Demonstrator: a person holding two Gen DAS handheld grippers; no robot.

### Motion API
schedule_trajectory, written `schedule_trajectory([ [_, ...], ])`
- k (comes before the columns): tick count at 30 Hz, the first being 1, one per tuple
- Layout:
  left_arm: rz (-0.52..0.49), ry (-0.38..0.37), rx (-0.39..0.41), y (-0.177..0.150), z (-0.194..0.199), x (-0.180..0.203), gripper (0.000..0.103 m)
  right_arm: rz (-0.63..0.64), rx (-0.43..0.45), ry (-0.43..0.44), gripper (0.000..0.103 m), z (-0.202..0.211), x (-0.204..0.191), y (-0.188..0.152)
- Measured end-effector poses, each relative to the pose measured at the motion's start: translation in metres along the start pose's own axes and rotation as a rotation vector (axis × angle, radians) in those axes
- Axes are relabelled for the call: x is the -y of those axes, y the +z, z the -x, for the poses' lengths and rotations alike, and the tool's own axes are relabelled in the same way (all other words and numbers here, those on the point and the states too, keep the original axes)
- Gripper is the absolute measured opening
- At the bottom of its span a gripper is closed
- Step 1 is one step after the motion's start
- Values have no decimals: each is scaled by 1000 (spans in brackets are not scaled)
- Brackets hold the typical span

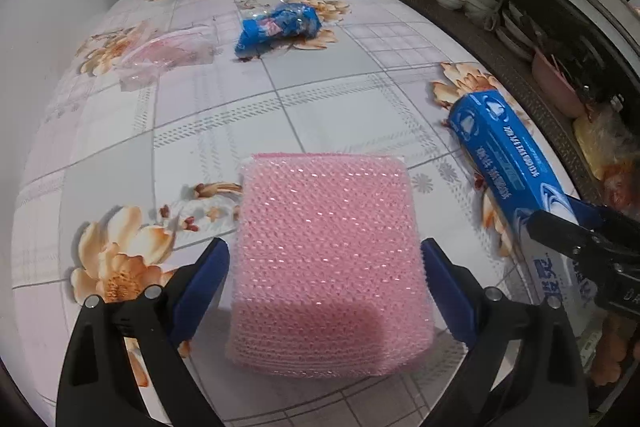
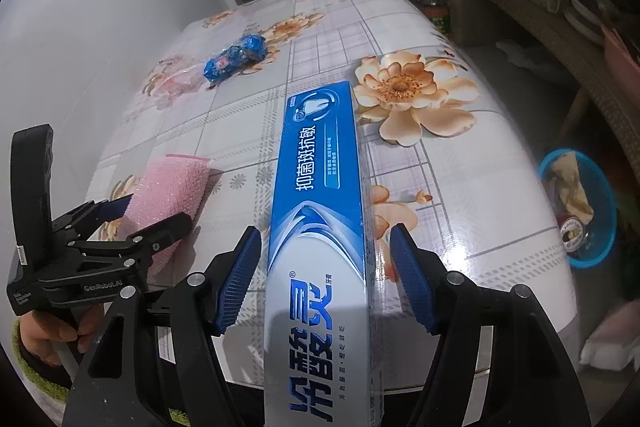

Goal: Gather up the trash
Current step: 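Lift the pink sponge and toothpaste box off the table, then hold the sponge and box over the blue wastebasket and open both grippers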

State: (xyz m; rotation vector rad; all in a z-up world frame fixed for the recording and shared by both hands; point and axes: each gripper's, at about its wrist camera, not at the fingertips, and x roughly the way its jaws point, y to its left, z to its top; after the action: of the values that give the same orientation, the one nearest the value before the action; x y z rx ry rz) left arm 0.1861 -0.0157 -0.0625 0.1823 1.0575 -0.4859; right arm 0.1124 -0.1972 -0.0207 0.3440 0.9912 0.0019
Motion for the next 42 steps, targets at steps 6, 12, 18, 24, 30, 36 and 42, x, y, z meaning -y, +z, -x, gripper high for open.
schedule_trajectory([
  [6,-27,26,12,-2,-1,6,90,-19,-13,7,53,-3,3,-1],
  [12,-20,43,20,-1,1,4,82,-16,-5,7,51,-4,3,-2],
  [18,-5,48,30,-1,1,0,80,-30,-1,21,49,-2,6,-3],
  [24,4,48,47,1,7,-3,80,-60,2,65,48,1,12,-1],
  [30,8,40,68,4,15,-1,80,-69,16,77,48,8,15,-2],
  [36,12,15,75,4,19,2,80,-79,25,90,48,12,20,-3],
  [42,4,-9,100,8,32,14,80,-92,44,111,48,20,27,-2],
])
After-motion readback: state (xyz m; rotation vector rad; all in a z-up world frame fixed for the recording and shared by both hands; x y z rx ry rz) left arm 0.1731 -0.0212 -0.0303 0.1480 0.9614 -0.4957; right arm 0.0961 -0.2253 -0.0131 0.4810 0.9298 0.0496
